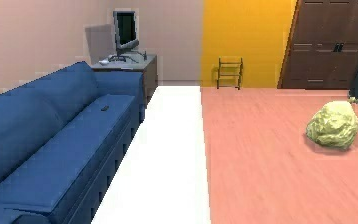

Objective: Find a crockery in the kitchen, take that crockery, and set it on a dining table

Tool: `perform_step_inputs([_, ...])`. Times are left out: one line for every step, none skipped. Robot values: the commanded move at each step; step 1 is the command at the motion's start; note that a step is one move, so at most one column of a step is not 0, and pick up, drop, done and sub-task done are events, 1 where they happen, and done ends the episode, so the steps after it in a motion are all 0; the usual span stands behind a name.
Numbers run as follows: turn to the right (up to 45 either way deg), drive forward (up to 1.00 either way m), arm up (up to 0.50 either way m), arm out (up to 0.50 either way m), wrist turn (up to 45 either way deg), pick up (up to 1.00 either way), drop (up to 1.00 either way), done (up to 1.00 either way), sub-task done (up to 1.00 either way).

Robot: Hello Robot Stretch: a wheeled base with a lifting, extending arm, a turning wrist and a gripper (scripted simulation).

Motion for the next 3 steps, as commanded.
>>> perform_step_inputs([30.0, 0.0, 0.0, 0.0, 0.0, 0.0, 0.0, 0.0, 0.0])
perform_step_inputs([-45.0, 0.0, 0.0, 0.0, 0.0, 0.0, 0.0, 0.0, 0.0])
perform_step_inputs([-45.0, 0.0, 0.0, 0.0, 0.0, 0.0, 0.0, 0.0, 0.0])
